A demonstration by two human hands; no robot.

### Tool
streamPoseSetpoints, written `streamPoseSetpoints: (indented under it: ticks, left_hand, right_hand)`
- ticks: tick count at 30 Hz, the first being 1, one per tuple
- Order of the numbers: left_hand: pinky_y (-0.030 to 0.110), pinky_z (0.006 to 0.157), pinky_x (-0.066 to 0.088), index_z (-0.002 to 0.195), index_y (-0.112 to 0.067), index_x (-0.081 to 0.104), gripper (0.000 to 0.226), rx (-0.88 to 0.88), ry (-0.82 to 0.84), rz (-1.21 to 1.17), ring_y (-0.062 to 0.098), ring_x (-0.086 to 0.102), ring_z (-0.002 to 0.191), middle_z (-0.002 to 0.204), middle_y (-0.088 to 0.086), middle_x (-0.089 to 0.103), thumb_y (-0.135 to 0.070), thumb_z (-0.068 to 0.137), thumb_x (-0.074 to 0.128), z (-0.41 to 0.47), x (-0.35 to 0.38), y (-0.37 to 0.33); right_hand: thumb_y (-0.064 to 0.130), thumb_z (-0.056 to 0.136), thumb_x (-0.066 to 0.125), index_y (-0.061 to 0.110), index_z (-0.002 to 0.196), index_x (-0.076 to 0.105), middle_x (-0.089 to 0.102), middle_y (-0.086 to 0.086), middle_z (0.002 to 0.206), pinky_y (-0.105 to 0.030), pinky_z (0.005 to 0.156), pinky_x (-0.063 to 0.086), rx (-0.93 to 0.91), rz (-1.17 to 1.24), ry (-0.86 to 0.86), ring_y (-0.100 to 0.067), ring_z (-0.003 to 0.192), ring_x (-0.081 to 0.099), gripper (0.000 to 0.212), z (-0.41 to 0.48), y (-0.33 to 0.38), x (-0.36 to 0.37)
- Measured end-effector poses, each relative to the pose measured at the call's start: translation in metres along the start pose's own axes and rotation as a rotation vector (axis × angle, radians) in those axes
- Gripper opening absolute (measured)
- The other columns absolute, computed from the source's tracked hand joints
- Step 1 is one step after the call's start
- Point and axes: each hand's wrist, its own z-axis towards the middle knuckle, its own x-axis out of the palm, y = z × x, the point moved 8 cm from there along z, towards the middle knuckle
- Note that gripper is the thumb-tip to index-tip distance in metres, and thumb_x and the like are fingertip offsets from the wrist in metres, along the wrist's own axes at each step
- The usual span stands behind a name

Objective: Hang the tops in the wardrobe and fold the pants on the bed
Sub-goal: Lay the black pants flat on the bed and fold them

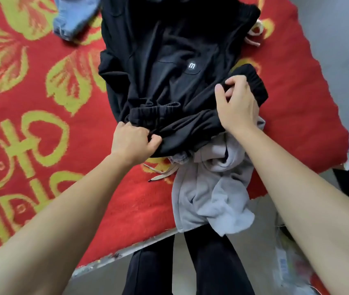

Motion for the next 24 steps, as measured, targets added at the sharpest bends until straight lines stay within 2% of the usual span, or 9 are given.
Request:
streamPoseSetpoints:
  ticks: [3,7,10,13,15,17,20,22,24]
  left_hand:
    - [0.036,0.068,0.027,0.046,-0.024,0.027,0.043,-0.045,-0.008,0.015,0.027,0.042,0.062,0.047,-0.005,0.029,-0.05,0.08,0.029,-0.011,-0.003,0.035]
    - [0.04,0.073,0.034,0.056,-0.021,0.036,0.042,-0.151,0.024,0.013,0.031,0.054,0.081,0.064,0.005,0.057,-0.053,0.082,0.032,-0.029,0.003,0.072]
    - [0.046,0.088,0.038,0.097,-0.013,0.056,0.04,-0.315,0.082,-0.155,0.033,0.051,0.106,0.107,0.01,0.061,-0.046,0.088,0.037,-0.045,0.026,0.095]
    - [0.045,0.104,0.032,0.132,-0.01,0.048,0.052,-0.547,-0.147,-0.482,0.029,0.041,0.128,0.137,0.012,0.048,-0.033,0.088,0.035,-0.061,0.022,0.11]
    - [0.042,0.114,0.025,0.145,-0.007,0.037,0.055,-0.623,-0.303,-0.574,0.029,0.032,0.138,0.148,0.013,0.038,-0.028,0.094,0.037,-0.058,0.013,0.11]
    - [0.041,0.118,0.02,0.152,-0.009,0.029,0.057,-0.595,-0.34,-0.56,0.028,0.024,0.144,0.156,0.014,0.028,-0.031,0.1,0.037,-0.04,0.002,0.102]
    - [0.039,0.118,0.019,0.155,-0.013,0.026,0.061,-0.416,-0.424,-0.49,0.029,0.02,0.148,0.162,0.014,0.018,-0.04,0.102,0.039,0.0,-0.028,0.083]
    - [0.038,0.118,0.02,0.156,-0.014,0.024,0.065,-0.222,-0.418,-0.411,0.031,0.022,0.148,0.162,0.016,0.017,-0.045,0.101,0.04,0.031,-0.041,0.064]
    - [0.044,0.118,0.025,0.159,-0.021,0.014,0.07,-0.107,-0.197,-0.447,0.033,0.028,0.145,0.158,0.017,0.03,-0.05,0.099,0.038,0.06,-0.027,0.046]
  right_hand:
    - [0.05,0.096,0.046,0.02,0.141,0.044,0.046,-0.004,0.135,-0.037,0.097,0.043,-0.138,-0.066,-0.08,-0.022,0.118,0.05,0.055,0.021,0.04,-0.001]
    - [0.049,0.1,0.044,0.029,0.15,0.039,0.033,-0.005,0.156,-0.051,0.118,0.018,-0.248,-0.302,0.289,-0.028,0.145,0.025,0.054,0.016,0.076,0.057]
    - [0.037,0.107,0.036,0.023,0.125,0.062,0.056,-0.005,0.126,-0.054,0.119,0.016,-0.34,-0.512,0.306,-0.031,0.128,0.043,0.035,-0.014,0.085,0.077]
    - [0.033,0.105,0.036,0.014,0.097,0.068,0.061,-0.008,0.096,-0.047,0.111,0.027,-0.46,-0.491,0.184,-0.032,0.1,0.056,0.038,-0.039,0.095,0.069]
    - [0.034,0.097,0.041,0.012,0.068,0.06,0.053,-0.004,0.069,-0.033,0.082,0.036,-0.499,-0.338,0.266,-0.03,0.077,0.055,0.041,-0.052,0.093,0.067]
    - [0.047,0.084,0.039,0.015,0.052,0.045,0.041,-0.001,0.053,-0.03,0.056,0.023,-0.432,-0.214,0.428,-0.022,0.059,0.044,0.046,-0.057,0.084,0.066]
    - [0.058,0.072,0.034,0.015,0.051,0.039,0.035,-0.004,0.047,-0.022,0.048,0.026,-0.339,-0.114,0.632,-0.014,0.046,0.037,0.048,-0.054,0.075,0.062]
    - [0.049,0.078,0.041,0.023,0.063,0.057,0.054,0.006,0.048,-0.023,0.056,0.042,-0.195,0.074,0.746,-0.005,0.047,0.051,0.034,-0.048,0.071,0.061]
    - [0.025,0.088,0.046,0.029,0.092,0.061,0.068,0.004,0.065,-0.037,0.062,0.058,0.001,0.311,0.594,-0.01,0.056,0.068,0.016,-0.025,0.061,0.049]
